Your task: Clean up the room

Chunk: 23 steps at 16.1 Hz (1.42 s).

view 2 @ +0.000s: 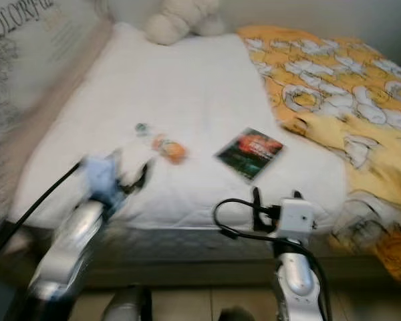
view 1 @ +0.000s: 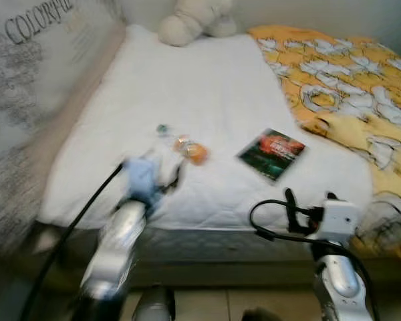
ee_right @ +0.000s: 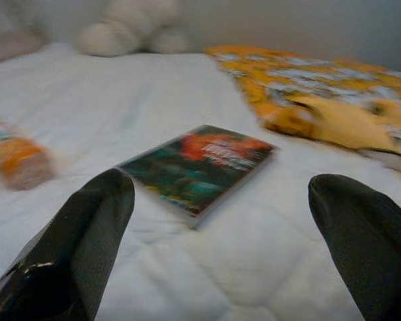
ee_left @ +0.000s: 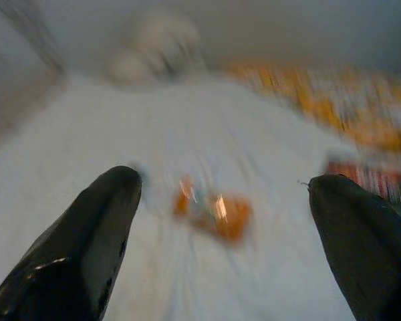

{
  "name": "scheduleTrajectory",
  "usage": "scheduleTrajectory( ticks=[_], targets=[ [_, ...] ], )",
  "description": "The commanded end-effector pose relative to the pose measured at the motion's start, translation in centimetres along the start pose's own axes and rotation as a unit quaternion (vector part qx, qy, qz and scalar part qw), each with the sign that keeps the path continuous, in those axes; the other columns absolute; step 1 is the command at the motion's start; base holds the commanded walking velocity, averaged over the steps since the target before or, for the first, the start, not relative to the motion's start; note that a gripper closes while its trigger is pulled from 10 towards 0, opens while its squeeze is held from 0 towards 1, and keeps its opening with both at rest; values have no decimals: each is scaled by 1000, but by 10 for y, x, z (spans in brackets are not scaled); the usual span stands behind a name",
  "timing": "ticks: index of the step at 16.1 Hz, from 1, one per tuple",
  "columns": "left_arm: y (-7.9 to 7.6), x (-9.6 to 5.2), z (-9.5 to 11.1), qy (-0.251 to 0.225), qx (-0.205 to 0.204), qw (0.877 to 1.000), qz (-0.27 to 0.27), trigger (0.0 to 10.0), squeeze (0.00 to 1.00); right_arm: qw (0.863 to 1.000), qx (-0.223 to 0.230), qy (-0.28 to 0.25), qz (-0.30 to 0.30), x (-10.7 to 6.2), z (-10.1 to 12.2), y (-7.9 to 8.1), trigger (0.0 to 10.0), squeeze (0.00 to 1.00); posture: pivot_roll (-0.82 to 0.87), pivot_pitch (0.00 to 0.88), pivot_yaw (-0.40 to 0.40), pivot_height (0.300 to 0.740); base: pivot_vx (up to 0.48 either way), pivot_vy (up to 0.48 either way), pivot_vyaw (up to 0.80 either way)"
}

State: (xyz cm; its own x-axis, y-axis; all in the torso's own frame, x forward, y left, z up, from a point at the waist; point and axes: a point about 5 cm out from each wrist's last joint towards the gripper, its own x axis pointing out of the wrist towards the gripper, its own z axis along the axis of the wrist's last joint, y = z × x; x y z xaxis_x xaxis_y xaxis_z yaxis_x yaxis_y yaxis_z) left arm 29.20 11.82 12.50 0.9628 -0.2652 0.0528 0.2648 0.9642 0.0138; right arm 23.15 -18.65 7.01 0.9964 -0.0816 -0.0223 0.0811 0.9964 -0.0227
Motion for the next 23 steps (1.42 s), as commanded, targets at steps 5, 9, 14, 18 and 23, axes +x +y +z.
scheduleTrajectory(
  ticks=[5,9,14,18,23],
  targets=[
    [3,9,4,-13,-20,1000,10,10000,0,1000,0,0,15,10,4,8,10000,0,76,0,-8,690,454,0,0],
    [1,11,3,-17,-25,1000,5,10000,0,1000,-1,4,18,13,2,8,10000,0,78,0,-10,690,459,0,0],
    [-1,12,3,-14,-28,999,6,10000,0,1000,-5,6,27,13,1,10,10000,0,84,0,-16,690,465,0,0],
    [-17,31,-14,79,11,997,8,10000,0,1000,-4,18,25,4,-4,11,10000,0,61,0,-9,690,473,0,0],
    [-69,89,-16,212,-137,968,-11,10000,0,999,-19,46,22,-32,-5,14,10000,0,-103,0,35,690,0,0,0]
  ],
)
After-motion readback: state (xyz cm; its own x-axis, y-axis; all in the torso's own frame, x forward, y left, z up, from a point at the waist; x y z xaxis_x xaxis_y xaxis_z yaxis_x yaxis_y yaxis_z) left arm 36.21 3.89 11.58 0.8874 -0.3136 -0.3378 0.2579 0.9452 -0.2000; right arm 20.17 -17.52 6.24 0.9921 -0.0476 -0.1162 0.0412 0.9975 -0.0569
